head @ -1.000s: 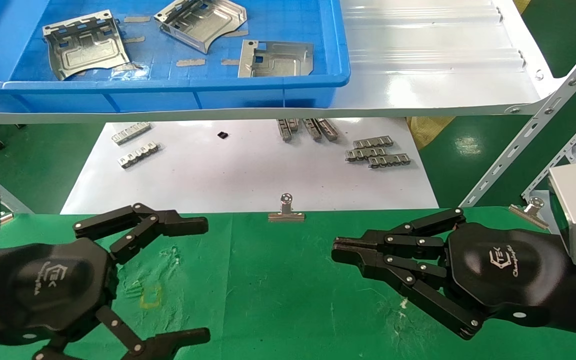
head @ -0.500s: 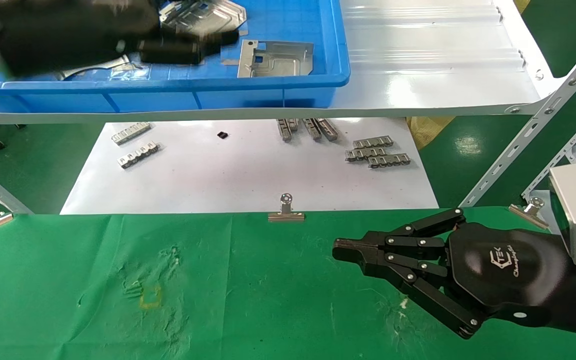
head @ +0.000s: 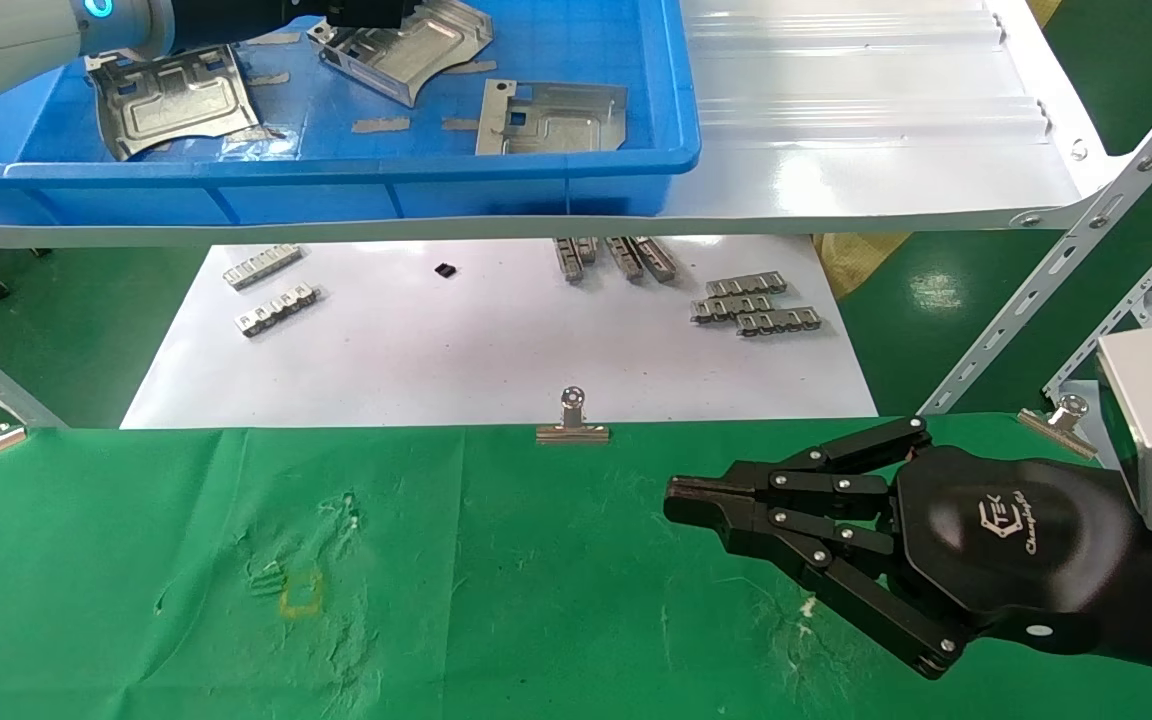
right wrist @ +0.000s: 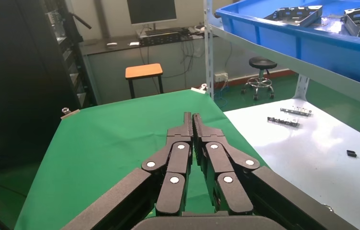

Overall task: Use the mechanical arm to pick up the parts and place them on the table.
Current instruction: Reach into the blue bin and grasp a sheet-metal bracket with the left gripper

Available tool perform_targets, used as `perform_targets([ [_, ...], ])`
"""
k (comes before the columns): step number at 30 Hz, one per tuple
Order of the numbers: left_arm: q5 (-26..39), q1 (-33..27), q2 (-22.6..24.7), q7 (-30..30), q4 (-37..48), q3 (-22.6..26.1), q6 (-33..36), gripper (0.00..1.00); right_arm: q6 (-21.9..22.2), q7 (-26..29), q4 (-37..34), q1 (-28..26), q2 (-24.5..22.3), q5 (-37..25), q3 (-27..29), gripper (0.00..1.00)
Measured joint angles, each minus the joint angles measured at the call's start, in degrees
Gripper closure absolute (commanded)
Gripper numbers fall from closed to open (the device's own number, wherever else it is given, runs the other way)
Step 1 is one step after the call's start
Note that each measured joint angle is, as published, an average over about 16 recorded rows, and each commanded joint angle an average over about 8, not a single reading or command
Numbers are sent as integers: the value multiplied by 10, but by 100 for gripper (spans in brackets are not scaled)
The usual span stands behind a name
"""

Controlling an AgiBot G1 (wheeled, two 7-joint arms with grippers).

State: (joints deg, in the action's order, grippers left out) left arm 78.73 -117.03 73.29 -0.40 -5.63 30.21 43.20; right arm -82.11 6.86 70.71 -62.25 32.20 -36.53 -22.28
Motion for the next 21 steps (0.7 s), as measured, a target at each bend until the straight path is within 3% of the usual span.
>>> perform_targets([
  [9,26,-22,19,-26,54,17,-16,100,0,0,0,0,0,0,0,0],
  [21,38,-28,18,-46,62,26,-5,100,0,0,0,0,0,0,0,0],
])
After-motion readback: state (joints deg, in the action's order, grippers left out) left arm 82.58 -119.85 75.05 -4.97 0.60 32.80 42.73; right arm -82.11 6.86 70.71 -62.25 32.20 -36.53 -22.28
